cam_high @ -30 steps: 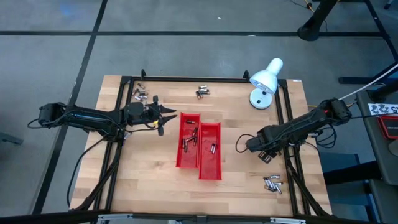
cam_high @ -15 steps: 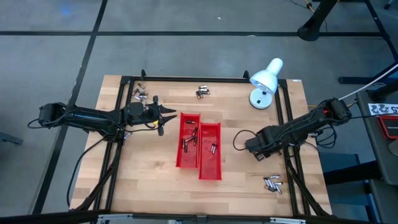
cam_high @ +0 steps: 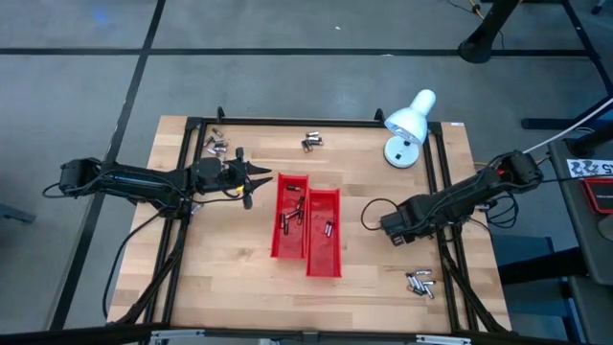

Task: Sort batteries
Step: Put the silver battery into the right red bin

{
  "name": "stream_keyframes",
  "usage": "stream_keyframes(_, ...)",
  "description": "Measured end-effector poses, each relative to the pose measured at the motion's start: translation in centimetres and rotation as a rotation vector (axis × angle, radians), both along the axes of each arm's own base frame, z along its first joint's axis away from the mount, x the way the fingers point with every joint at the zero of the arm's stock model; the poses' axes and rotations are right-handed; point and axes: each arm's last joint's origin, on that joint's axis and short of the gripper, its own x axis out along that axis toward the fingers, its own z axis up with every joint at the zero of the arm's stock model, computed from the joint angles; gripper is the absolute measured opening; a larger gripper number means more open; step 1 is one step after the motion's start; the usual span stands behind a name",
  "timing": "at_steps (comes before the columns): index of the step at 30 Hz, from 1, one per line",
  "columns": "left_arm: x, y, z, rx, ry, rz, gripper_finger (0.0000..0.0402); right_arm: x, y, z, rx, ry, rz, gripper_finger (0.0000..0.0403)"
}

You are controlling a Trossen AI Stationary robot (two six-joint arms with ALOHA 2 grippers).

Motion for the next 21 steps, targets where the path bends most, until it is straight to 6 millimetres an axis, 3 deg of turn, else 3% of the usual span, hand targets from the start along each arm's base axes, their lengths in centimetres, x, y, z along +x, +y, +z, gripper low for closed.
stream_keyframes(11, 0.0, 0.0, 0.0, 0.001, -0.001, 0.0, 0.0095, 0.0, -0.2, -0.2, -0.055, -0.021, -0.009, 0.0013)
stream_keyframes(16, 0.0, 0.0, 0.0, 0.001, -0.001, 0.0, 0.0095, 1.1, 0.1, 0.7, -0.056, -0.064, 0.041, 0.0004)
stream_keyframes(21, 0.0, 0.0, 0.0, 0.001, -0.001, 0.0, 0.0095, 3.8, 0.6, 2.9, -0.092, -0.24, 0.125, 0.0006)
